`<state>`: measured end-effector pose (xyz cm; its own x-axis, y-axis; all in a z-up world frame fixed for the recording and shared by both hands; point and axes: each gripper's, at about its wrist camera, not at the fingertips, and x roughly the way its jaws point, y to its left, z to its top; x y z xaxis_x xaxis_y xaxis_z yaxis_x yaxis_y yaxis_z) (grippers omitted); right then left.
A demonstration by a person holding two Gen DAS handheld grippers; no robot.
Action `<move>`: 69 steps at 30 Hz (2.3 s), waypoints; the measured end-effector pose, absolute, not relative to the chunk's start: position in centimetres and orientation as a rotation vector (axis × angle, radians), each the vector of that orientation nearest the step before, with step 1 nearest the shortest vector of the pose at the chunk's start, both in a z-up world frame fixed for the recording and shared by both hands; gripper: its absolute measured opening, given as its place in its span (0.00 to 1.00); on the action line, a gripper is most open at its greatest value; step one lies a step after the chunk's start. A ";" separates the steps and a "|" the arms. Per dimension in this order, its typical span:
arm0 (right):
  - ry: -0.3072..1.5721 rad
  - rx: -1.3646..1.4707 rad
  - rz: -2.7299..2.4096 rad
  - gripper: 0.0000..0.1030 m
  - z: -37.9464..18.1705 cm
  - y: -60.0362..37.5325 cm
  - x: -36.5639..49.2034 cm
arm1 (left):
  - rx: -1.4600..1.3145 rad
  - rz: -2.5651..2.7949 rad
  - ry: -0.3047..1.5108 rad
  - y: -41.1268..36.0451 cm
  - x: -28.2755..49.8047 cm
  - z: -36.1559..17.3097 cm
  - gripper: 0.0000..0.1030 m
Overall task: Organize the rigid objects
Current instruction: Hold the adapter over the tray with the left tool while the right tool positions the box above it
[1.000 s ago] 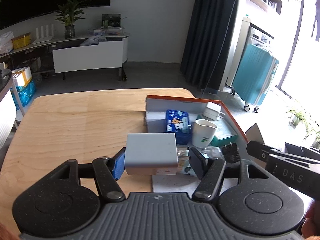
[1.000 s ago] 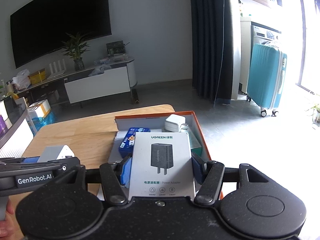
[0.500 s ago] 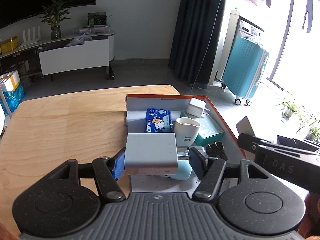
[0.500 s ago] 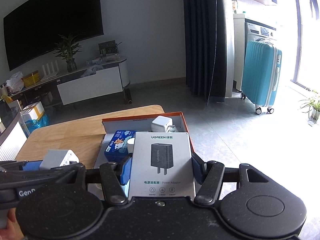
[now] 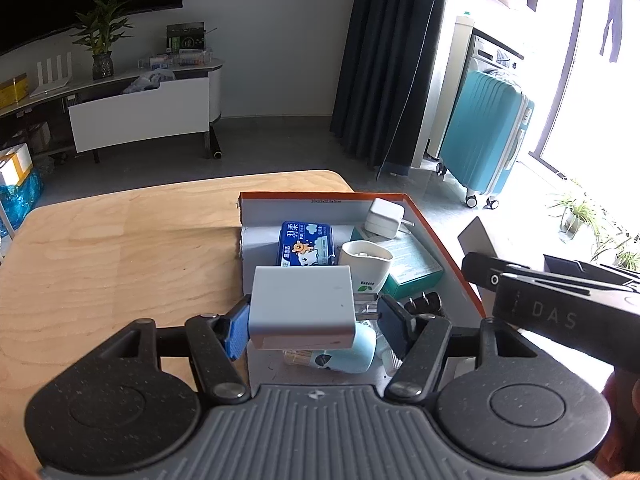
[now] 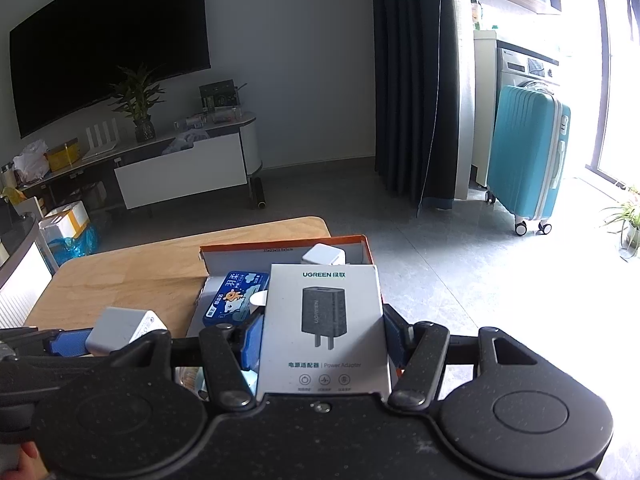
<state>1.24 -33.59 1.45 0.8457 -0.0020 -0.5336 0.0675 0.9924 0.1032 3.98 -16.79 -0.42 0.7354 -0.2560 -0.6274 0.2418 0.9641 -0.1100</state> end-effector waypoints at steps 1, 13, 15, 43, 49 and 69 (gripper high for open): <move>0.563 0.119 -0.035 0.69 1.3 -33.6 1.2 | -0.022 -0.274 0.694 -16.8 4.0 -0.4 0.64; 0.574 0.116 -0.033 0.69 1.1 -34.0 2.3 | -0.017 -0.279 0.705 -17.5 4.7 -0.7 0.64; 0.574 0.117 -0.034 0.69 1.1 -34.1 2.4 | -0.015 -0.280 0.704 -17.7 4.7 -0.6 0.64; 0.569 0.128 -0.026 0.69 1.6 -34.7 3.1 | -0.006 -0.294 0.712 -18.8 6.2 -0.1 0.64; 0.571 0.130 -0.024 0.69 1.6 -34.8 3.2 | -0.004 -0.297 0.714 -19.1 6.6 -0.1 0.64; 0.585 0.137 -0.027 0.69 1.7 -35.0 3.9 | 0.007 -0.317 0.730 -19.9 7.5 -0.6 0.64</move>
<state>3.90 -34.98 1.69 0.8336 0.0132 -0.5523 0.0647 0.9905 0.1213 7.46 -19.91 -0.58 0.6998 -0.2819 -0.6563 0.2869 0.9524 -0.1032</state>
